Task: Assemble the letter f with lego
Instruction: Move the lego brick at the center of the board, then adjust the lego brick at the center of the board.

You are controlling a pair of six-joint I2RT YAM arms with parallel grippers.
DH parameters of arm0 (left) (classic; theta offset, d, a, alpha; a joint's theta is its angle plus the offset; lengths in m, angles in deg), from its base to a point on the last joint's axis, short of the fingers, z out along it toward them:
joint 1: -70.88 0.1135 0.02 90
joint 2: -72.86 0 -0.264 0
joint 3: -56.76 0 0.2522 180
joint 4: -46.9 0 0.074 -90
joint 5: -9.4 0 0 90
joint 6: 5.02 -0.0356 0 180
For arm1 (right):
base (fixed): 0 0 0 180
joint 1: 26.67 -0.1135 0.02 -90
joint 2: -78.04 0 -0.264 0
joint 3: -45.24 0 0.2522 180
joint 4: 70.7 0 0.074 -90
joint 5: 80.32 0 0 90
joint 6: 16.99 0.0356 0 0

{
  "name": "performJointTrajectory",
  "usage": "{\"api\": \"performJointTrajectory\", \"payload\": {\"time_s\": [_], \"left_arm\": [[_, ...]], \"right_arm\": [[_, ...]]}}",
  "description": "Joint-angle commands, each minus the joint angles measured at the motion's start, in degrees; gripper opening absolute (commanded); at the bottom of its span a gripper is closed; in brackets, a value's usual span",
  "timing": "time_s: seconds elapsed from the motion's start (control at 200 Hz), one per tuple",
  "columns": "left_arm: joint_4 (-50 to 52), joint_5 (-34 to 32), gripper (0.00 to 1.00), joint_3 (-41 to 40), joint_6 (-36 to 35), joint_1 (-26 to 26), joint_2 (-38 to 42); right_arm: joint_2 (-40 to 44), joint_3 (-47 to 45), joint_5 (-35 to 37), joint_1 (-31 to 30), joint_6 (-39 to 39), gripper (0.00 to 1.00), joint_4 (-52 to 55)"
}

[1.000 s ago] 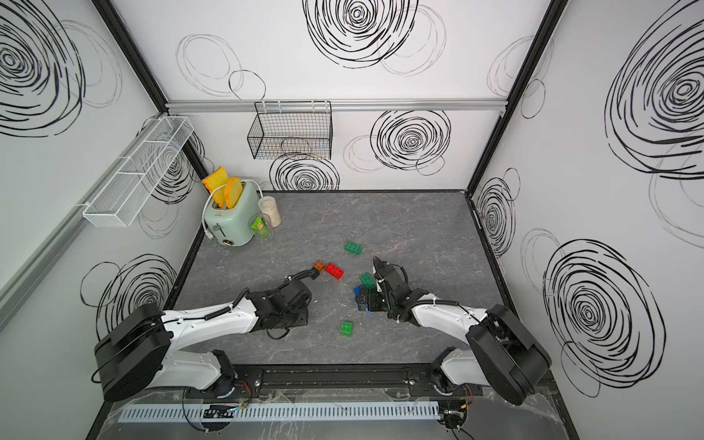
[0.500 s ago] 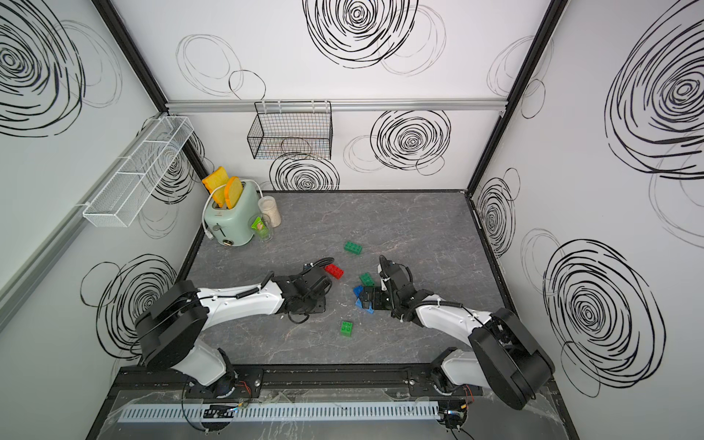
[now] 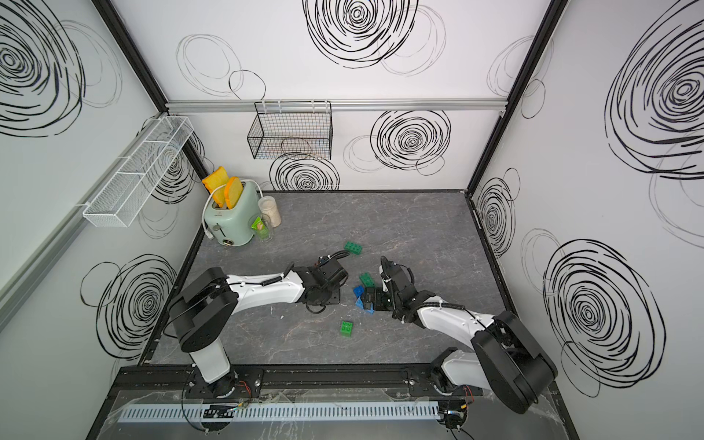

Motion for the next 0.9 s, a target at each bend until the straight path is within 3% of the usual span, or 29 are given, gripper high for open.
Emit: {"api": "performJointTrajectory", "payload": {"time_s": [0.0,0.17,0.33,0.535,0.61,0.77,0.895], "left_arm": [[1.1,-0.7,0.5,1.2,0.7,-0.4,-0.6],[1.1,-2.4,0.64,0.9,-0.3,-0.4,2.6],[1.0,-3.3,1.0,-1.1,-2.8,-0.4,11.2],[4.0,-1.9,0.98,-6.0,-7.2,1.0,26.1],[6.6,-3.8,0.98,-8.2,-5.7,2.5,31.1],[3.0,10.8,0.98,-16.1,-7.4,12.7,42.2],[9.9,2.8,0.98,-13.9,-11.2,13.7,46.1]], "right_arm": [[0.8,-0.8,0.5,0.1,0.1,0.99,2.6],[0.8,-1.0,0.5,-0.3,0.1,0.99,2.8],[0.9,-0.3,1.5,-2.3,0.8,0.99,4.0],[0.7,-0.4,2.6,-4.9,4.6,0.99,3.9],[1.1,-1.3,4.3,-6.3,7.3,0.99,2.1],[-1.4,-0.1,9.2,-10.7,12.2,0.99,1.5],[-4.1,1.9,13.4,-13.8,16.7,0.99,3.4]]}}
